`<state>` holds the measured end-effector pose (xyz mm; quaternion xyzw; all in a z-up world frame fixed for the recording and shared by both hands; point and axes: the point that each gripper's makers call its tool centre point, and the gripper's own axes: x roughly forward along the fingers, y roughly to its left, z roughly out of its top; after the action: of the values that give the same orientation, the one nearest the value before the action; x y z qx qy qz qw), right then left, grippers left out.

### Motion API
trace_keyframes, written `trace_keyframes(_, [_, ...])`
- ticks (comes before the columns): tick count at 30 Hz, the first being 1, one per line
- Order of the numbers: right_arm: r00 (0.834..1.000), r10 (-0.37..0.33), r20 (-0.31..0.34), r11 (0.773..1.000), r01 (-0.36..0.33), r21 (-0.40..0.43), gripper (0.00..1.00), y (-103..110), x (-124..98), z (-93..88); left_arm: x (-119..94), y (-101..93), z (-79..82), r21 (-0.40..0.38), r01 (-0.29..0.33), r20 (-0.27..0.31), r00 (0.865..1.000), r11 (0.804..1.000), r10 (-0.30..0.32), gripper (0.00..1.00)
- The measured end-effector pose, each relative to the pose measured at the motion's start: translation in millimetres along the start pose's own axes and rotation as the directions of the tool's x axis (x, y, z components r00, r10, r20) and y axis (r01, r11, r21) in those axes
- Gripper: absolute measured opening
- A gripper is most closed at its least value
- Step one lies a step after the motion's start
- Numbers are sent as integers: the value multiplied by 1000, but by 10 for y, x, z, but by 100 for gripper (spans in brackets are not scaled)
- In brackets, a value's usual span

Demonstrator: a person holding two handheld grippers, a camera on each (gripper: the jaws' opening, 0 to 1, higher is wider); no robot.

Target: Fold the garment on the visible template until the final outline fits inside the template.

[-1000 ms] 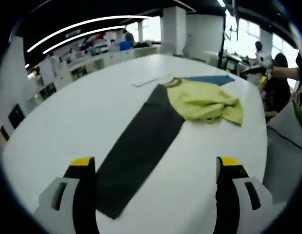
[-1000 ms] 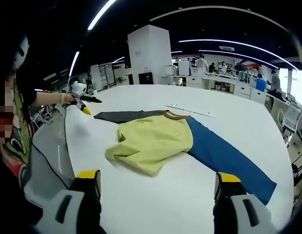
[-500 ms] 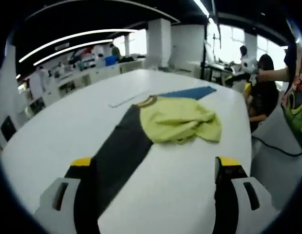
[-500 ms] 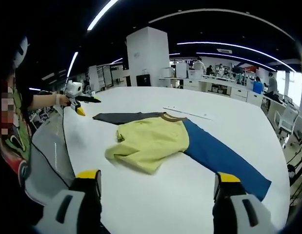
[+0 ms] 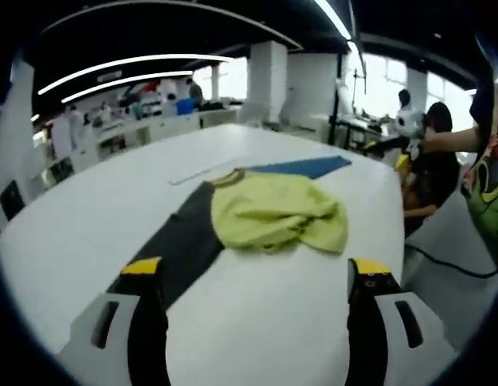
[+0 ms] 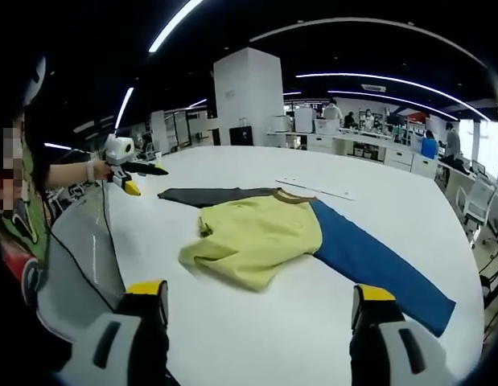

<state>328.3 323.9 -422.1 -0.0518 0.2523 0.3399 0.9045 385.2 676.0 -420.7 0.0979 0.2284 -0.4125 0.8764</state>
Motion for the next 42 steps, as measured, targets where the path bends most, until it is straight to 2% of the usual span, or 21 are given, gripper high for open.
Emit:
trace_keyframes(9, [999, 48, -15, 997, -49, -52, 93, 53, 113, 63, 4, -194, -19, -25, -10, 25, 1000, 1000, 10, 87])
trace_keyframes(12, [996, 74, -41, 995, -77, -66, 87, 82, 198, 42, 0, -255, -38, -53, 4, 31, 1000, 999, -3, 86])
trace_keyframes(14, [997, 67, -33, 992, -70, -105, 87, 106, 275, 61, -11, -276, -69, -53, 1, 17, 1000, 999, 0, 87])
trace_keyframes(17, [994, 99, -38, 989, -103, -104, 84, 188, 357, 70, -62, -290, -66, -63, -9, 20, 1000, 998, 10, 85])
trace_keyframes(22, [987, 132, -90, 973, -147, -178, 81, 226, 489, 13, -110, -297, -65, -64, -19, 21, 1000, 998, 21, 84])
trace_keyframes(31, [979, 154, -133, 950, -184, -253, 72, 195, 677, -16, -82, -366, -85, -82, -29, 34, 999, 996, 32, 81])
trace_keyframes(33, [973, 156, -172, 931, -203, -305, 68, 196, 721, -74, -73, -367, -100, -69, -28, 30, 999, 997, 30, 80])
trace_keyframes(34, [963, 145, -225, 910, -219, -351, 65, 202, 742, -153, -74, -360, -102, -72, -29, 32, 999, 997, 32, 81])
trace_keyframes(35, [958, 137, -252, 892, -230, -390, 61, 207, 764, -192, -77, -351, -107, -79, -32, 33, 999, 996, 34, 81])
trace_keyframes(36, [957, 119, -265, 869, -230, -438, 57, 210, 796, -212, -79, -346, -110, -81, -33, 32, 999, 996, 36, 81])
trace_keyframes(37, [953, 114, -280, 831, -246, -499, 54, 232, 839, -242, -86, -343, -115, -81, -34, 32, 999, 996, 37, 81])
trace_keyframes(38, [950, 106, -293, 812, -253, -527, 53, 249, 883, -276, -91, -341, -121, -80, -34, 29, 999, 996, 37, 81])
trace_keyframes(41, [945, 112, -307, 797, -270, -541, 50, 310, 982, -313, -123, -318, -128, -85, -45, 33, 998, 995, 48, 81])
trace_keyframes(42, [946, 86, -313, 771, -262, -580, 46, 274, 1010, -311, -137, -308, -130, -91, -50, 36, 998, 995, 54, 80])
